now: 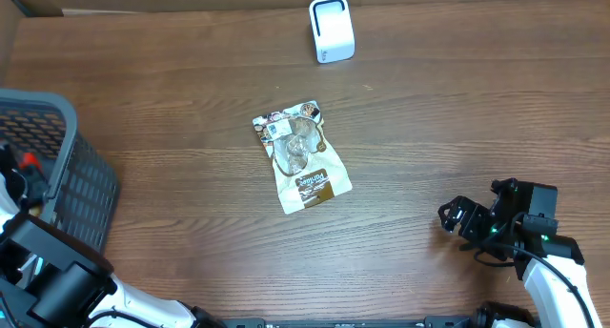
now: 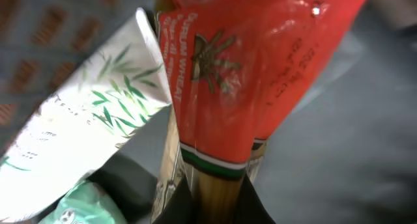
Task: Scan the item barcode
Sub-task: 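Reach into the basket and grasp the red-capped spaghetti package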
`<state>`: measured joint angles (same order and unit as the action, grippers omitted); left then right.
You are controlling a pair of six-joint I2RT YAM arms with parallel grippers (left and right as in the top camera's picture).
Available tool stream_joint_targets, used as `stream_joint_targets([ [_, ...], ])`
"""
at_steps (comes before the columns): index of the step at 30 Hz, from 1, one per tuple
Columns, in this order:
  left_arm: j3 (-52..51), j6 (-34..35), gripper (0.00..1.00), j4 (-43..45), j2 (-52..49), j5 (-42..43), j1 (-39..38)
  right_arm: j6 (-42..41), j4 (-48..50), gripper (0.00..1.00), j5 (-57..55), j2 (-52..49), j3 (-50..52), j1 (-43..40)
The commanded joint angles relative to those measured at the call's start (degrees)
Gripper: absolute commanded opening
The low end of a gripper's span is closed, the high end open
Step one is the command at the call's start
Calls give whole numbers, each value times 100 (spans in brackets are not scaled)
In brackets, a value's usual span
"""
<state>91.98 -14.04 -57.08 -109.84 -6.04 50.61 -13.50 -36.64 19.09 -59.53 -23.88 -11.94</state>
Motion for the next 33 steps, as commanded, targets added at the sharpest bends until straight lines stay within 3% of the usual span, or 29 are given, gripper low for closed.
stream_joint_targets([
  [1, 940, 343, 4, -321, 122, 809, -42, -24, 33, 100, -20, 2, 9, 22],
  [12, 2966, 732, 4, -1344, 282, 2159, -87, -24, 33, 100, -17, 2, 9, 22],
  [16, 3202, 789, 4, -1460, 529, 1869, -203, -24, 33, 100, -20, 2, 7, 22],
  [17, 3202, 796, 10, -1499, 542, 1725, -208, -24, 33, 100, -17, 2, 7, 22],
  [20, 3106, 1394, 63, -1738, 520, 960, -208, -24, 33, 100, -17, 4, 9, 22],
  [21, 2986, 1655, 74, -1794, 516, 745, -188, -24, 33, 100, -17, 2, 9, 22],
  [24, 2564, 1794, 80, -1812, 514, 555, -164, -24, 33, 100, -20, 2, 9, 22],
  [33, 522, 1572, 81, -990, 516, 435, -26, -24, 33, 100, -20, 2, 9, 22],
])
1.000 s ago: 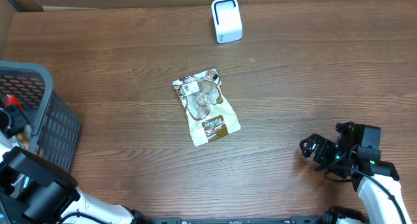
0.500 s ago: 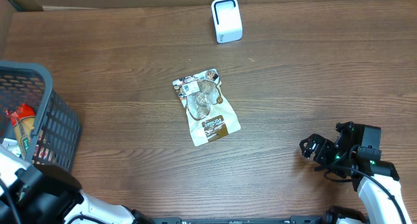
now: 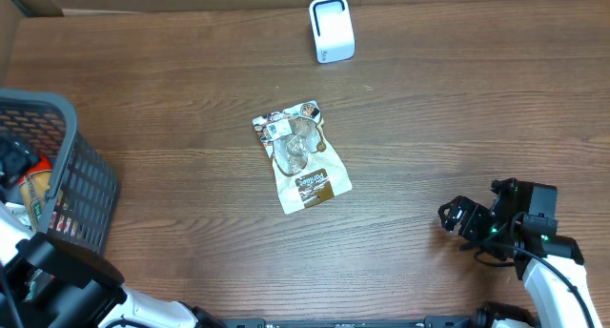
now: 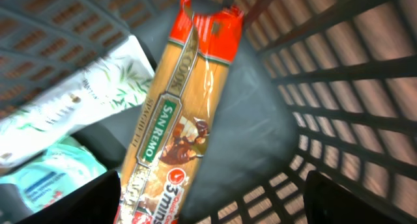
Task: Scan the item barcode
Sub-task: 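Reach into the basket and grasp the red-capped spaghetti package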
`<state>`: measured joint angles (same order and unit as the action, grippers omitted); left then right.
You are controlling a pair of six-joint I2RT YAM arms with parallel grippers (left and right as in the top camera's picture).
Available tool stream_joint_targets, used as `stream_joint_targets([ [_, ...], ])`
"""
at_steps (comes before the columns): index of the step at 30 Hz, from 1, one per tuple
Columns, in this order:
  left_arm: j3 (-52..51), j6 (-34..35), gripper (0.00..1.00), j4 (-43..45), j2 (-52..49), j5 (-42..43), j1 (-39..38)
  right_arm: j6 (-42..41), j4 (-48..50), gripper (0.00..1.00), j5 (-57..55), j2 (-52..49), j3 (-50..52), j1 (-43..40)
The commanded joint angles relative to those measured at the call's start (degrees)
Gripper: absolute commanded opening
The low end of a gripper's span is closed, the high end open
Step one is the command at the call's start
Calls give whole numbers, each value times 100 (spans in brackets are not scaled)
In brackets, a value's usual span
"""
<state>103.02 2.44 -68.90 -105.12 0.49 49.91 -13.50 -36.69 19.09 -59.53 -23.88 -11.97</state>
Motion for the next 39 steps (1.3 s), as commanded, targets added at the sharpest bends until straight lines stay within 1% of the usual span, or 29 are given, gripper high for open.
stream_joint_targets([
  [1, -743, -79, 81, 280, 42, -341, 44, -24, 37, 100, -20, 2, 7, 24],
  [2, -942, -111, 81, 404, 44, -490, 44, -24, 37, 100, -20, 2, 9, 24],
  [4, -1329, -433, 81, 758, 42, -715, 44, -24, 37, 100, -17, 2, 7, 24],
  [6, -1650, -793, 82, 1080, 42, -765, 44, -24, 37, 100, -17, 2, 9, 22],
  [9, -2028, -1058, 83, 1517, 42, -754, 44, -24, 37, 100, -17, 2, 9, 24],
  [11, -2238, -1137, 88, 1812, 42, -754, 44, -24, 37, 100, -20, 2, 9, 24],
  [13, -2492, -1158, 98, 2194, 42, -754, 44, -24, 37, 100, -20, 2, 9, 24],
  [18, -3062, -1561, 100, 2918, 42, -756, 44, -24, 37, 100, -20, 2, 7, 22],
  [20, -3259, -1558, 99, 3130, 39, -754, 44, -24, 37, 100, -20, 2, 9, 24],
  [21, -3351, -1558, 96, 3222, 39, -754, 44, -24, 37, 100, -20, 2, 9, 22],
  [22, -3467, -1556, 84, 3333, 39, -754, 44, -24, 37, 100, -20, 2, 9, 24],
  [23, -3541, -1556, 78, 3410, 39, -754, 44, -24, 37, 100, -20, 2, 7, 24],
  [24, -3567, -1554, 66, 3440, 42, -752, 44, -24, 37, 100, -17, 2, 9, 24],
  [25, -3571, -1550, 50, 3447, 42, -748, 42, -24, 37, 100, -17, 2, 7, 24],
  [27, -3569, -1545, 24, 3462, 42, -750, 42, -24, 37, 100, -20, 2, 7, 22],
  [28, -3569, -1543, 12, 3456, 42, -750, 42, -24, 37, 100, -20, 2, 9, 24],
  [29, -3569, -1526, 4, 3438, 42, -750, 42, -24, 37, 100, -20, 2, 9, 24],
  [35, -3318, -1506, 4, 3084, 140, -752, 33, -22, 37, 100, -17, 2, 9, 24],
  [39, -2643, -1198, 4, 2573, 393, -732, 31, -24, 37, 100, -17, 2, 9, 22],
])
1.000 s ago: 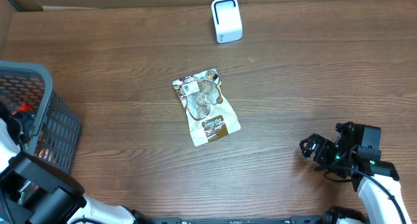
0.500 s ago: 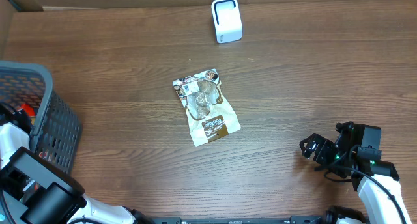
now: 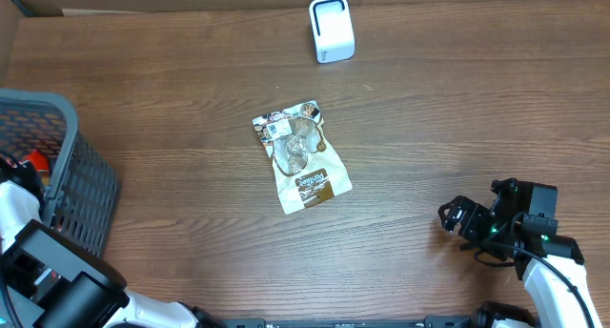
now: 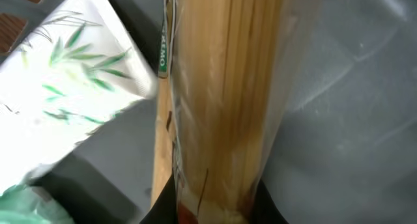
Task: Scan the item barcode
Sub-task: 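Reach into the basket and grasp the red-capped spaghetti package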
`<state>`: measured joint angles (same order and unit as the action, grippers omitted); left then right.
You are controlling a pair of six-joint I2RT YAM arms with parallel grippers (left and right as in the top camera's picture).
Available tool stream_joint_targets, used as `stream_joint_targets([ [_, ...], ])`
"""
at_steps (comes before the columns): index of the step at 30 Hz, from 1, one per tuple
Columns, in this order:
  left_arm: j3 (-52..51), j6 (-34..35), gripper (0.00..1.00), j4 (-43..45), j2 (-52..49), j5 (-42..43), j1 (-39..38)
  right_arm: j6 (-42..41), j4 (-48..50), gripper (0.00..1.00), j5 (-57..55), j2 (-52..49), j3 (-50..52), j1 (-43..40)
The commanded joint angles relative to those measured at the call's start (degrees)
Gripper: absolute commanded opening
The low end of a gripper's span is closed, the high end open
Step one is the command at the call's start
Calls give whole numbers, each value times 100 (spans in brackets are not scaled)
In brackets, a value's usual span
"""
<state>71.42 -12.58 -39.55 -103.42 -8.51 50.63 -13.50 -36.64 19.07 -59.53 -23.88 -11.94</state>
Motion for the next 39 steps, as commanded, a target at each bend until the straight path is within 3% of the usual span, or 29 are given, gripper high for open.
stream_joint_targets([
  [1, 699, 297, 4, -492, 302, 225, -42, -24, 33, 100, -15, 2, 9, 22],
  [6, 1788, 435, 4, -992, 761, 540, -52, -24, 33, 100, -17, 2, 9, 20],
  [13, 2848, 555, 4, -1036, 1357, 986, -153, -24, 33, 100, -17, 2, 9, 22],
  [25, 3014, 535, 4, -710, 2229, 1047, -498, -24, 33, 100, -17, 2, 9, 22],
  [29, 3008, 977, 6, -870, 2247, 960, -485, -24, 33, 100, -17, 2, 7, 22],
  [31, 3001, 1576, 62, -1080, 2190, 730, -420, -24, 33, 100, -17, 2, 7, 22],
  [32, 2999, 1818, 100, -1193, 2146, 645, -380, -22, 33, 100, -15, 2, 9, 22],
  [35, 2994, 2258, 100, -1602, 1961, 621, -225, -24, 33, 100, -17, 2, 9, 20],
  [39, 2992, 2293, 99, -2153, 1537, 623, -17, -24, 33, 100, -15, 2, 7, 22],
])
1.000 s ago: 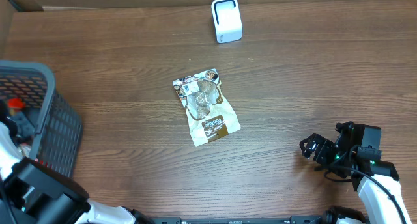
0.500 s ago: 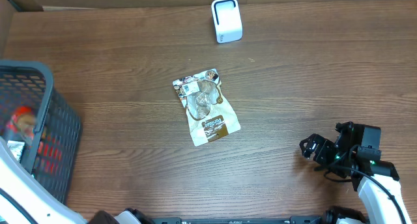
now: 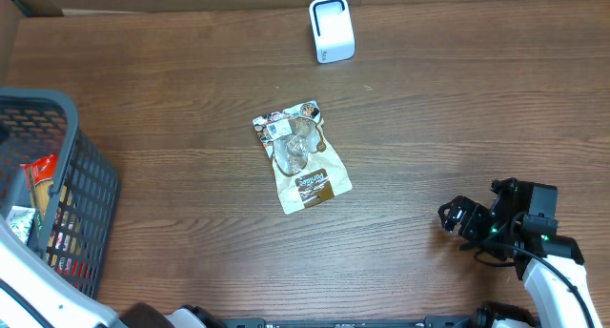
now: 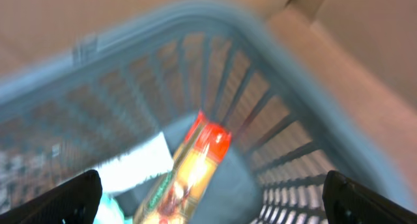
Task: Scan the item barcode
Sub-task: 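Reach into the basket and grasp the red-capped spaghetti package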
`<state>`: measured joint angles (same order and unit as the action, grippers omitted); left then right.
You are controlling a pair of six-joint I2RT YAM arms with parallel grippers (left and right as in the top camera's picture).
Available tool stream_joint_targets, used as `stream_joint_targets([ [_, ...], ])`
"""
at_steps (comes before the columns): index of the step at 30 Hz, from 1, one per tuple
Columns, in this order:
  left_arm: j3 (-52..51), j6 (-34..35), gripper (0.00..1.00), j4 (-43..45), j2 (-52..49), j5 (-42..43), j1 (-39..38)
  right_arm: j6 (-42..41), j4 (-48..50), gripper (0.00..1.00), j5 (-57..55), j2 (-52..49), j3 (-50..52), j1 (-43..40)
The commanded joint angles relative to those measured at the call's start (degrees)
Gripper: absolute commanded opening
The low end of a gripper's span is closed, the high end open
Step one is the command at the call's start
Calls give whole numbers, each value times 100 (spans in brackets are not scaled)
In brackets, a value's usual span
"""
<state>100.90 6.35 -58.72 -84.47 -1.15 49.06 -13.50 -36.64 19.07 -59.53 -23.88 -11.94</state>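
A long pasta packet with a red end (image 4: 195, 155) lies inside the grey mesh basket (image 4: 306, 113), also seen at the table's left edge (image 3: 43, 190). My left gripper (image 4: 212, 204) hangs open high above the basket, its fingertips (image 4: 78, 195) far apart and holding nothing; the view is blurred. A white scanner (image 3: 332, 29) stands at the back of the table. A brown and white snack pouch (image 3: 301, 158) lies flat mid-table. My right gripper (image 3: 450, 216) rests near the front right, its jaws too small to read.
In the basket, a white packet (image 4: 133, 162) and a teal pack (image 4: 107, 208) lie beside the pasta. The basket's rim (image 3: 71, 113) stands above the wooden table (image 3: 457, 118). My white left arm (image 3: 24, 290) fills the bottom left corner.
My left gripper was down in the basket, close against the pasta packet. Now it is high above the basket and open, and the pasta still lies inside. The right arm has not moved.
First my left gripper was pressed close to the pasta's red end in the basket. Then it stood open a little above the lying packet. Then it was close on the packet again. Now it is open well above the basket, empty.
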Motion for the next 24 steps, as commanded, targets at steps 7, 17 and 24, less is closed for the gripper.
stream_joint_targets([
  [7, -466, 282, 100, -625, -804, -33, 380, -24, 33, 100, -15, 2, 9, 20],
  [17, -2922, -992, 100, 1108, -807, 7, 625, -24, 33, 100, -15, 2, 7, 22],
  [24, -3567, -2247, 100, 2153, -807, 520, 619, -22, 31, 100, -17, 2, 9, 20],
])
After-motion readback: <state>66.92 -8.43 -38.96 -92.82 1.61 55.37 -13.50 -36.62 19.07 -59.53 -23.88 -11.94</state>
